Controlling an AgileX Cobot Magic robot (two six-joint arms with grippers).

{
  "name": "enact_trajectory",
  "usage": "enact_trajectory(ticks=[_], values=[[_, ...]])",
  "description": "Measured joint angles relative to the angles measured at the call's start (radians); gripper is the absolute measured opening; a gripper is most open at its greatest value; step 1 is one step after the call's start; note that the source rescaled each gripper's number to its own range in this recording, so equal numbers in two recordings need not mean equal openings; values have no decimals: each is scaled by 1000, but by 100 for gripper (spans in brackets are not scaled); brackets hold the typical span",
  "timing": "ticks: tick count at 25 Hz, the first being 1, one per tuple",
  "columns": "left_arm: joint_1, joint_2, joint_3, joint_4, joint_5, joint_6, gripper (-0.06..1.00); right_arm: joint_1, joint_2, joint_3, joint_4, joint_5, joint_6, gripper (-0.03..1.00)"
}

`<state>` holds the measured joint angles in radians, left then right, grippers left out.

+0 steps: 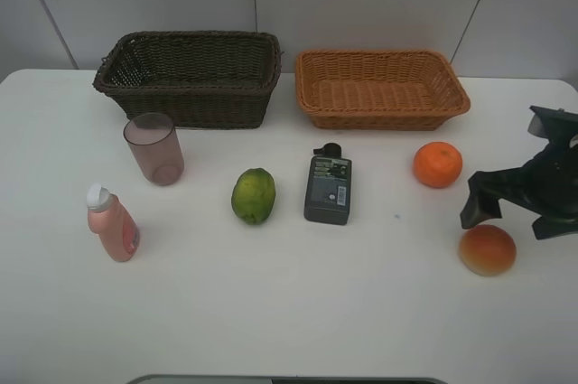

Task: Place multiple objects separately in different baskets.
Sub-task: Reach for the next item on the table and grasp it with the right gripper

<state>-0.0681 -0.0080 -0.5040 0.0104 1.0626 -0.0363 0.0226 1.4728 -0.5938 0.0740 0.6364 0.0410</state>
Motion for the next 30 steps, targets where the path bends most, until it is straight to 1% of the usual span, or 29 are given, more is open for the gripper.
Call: enact_trajectory(ticks=[4,9,12,17,22,27,28,30], values=[[0,0,0,0,-1,0,93,0,58,0,0,-19,9,100],[0,0,0,0,-1,0,93,0,125,0,-36,-43,69,100],[0,0,0,0,-1,0,93,21,145,0,-44,-66,84,100],[0,0,0,0,-1,0,93,69,179,2,-24,-114,87,100],[0,0,0,0,-1,0,93,77,217,2,-20,-132,144,100],[0,0,0,0,-1,0,93,77,231,2,-20,-133,158,100],[0,0,0,0,-1,0,93,77,231,2,-20,-133,158,98],[0,0,0,0,-1,0,93,77,237,1,-23,-133,158,88]])
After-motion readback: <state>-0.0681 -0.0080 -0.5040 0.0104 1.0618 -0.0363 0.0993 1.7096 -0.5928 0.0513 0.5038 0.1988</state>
